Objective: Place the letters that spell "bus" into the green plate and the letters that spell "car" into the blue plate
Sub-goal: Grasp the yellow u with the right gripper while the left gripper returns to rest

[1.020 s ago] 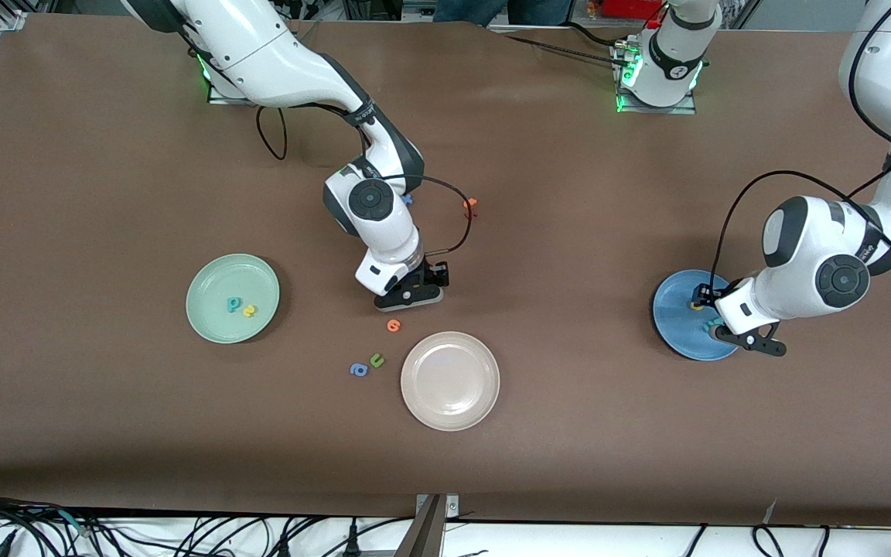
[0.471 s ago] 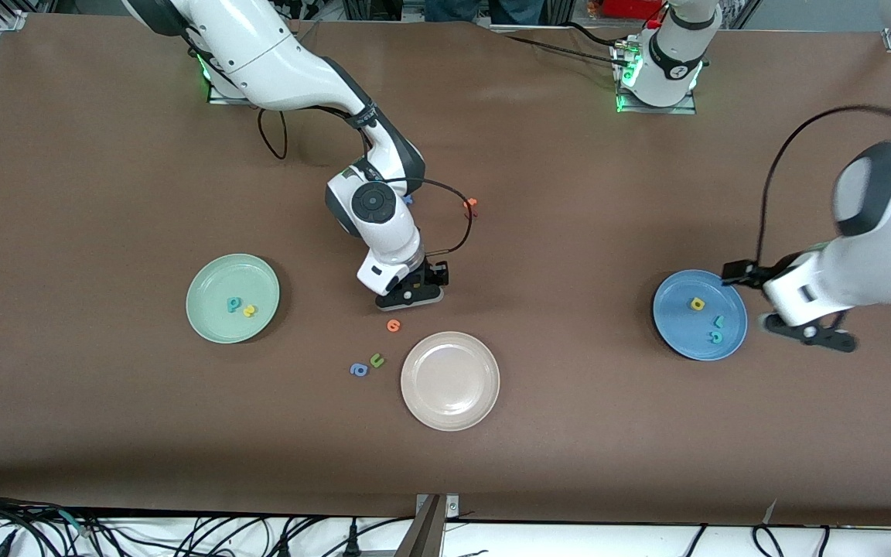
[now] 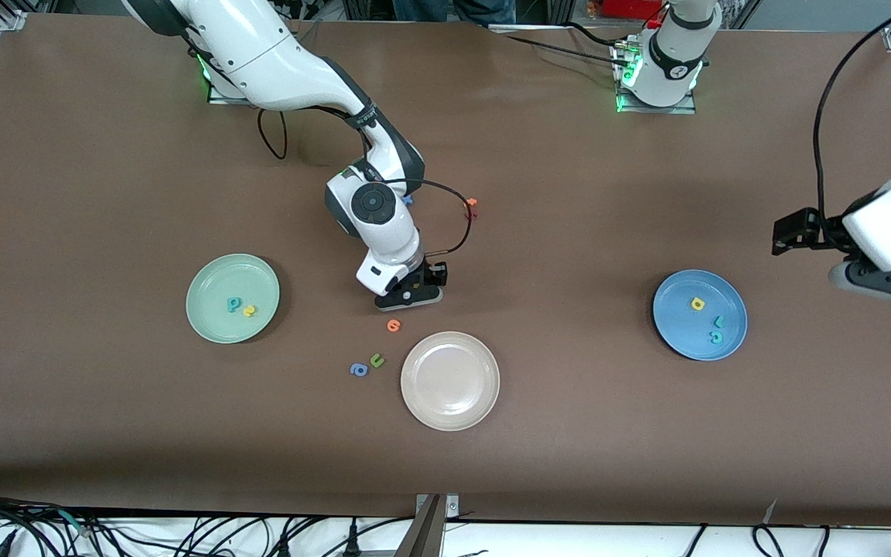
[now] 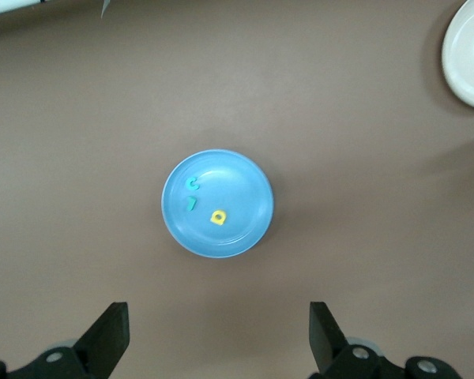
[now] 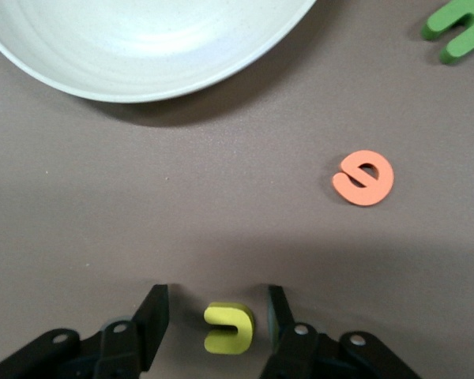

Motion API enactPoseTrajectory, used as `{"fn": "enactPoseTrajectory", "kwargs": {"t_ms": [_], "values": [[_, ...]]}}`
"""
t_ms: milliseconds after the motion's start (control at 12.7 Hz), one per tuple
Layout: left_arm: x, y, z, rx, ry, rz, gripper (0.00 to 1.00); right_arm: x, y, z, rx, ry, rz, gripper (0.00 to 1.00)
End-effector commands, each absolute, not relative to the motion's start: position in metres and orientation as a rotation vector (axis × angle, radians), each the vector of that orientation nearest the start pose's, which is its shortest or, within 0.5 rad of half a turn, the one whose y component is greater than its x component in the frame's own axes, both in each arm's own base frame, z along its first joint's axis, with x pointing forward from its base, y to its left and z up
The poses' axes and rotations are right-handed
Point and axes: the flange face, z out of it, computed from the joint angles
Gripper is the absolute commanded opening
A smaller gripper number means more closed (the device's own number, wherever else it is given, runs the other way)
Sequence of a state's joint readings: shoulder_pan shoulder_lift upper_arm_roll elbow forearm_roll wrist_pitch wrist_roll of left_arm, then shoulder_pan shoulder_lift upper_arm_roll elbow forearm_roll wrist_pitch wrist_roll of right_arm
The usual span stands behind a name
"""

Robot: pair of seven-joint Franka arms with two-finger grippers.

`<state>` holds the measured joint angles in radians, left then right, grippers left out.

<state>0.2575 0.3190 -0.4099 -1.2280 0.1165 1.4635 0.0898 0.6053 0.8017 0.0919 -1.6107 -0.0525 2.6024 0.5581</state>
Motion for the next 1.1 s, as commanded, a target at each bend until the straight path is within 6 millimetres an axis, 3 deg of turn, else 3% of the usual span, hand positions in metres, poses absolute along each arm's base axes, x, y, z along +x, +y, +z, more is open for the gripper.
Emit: {"fn": "enactPoseTrajectory", "kwargs": {"t_ms": [0, 157, 471, 628, 1020], "values": [[0.609, -0.009, 0.605, -3.270, 0.157, -0.008, 1.00, 0.543, 0.448, 0.166, -3.001, -0.200, -0.165, 0.58], [0.590, -0.012, 0.588, -3.186, 0.159, -0.089, 1.00, 0.542, 0.447, 0.165, -3.004, -0.200, -0.159, 0.58], [0.565, -0.028, 0.594, -3.174, 0.123, 0.039, 1.00, 0.540, 0.445, 0.161, -3.016, -0.209, -0.144, 0.54], [0.565, -0.035, 0.586, -3.170, 0.142, 0.134, 1.00, 0.539, 0.445, 0.159, -3.021, -0.228, -0.144, 0.43], [0.565, -0.049, 0.586, -3.168, 0.174, 0.133, 1.00, 0.544, 0.440, 0.165, -3.023, -0.251, -0.152, 0.13]]}}
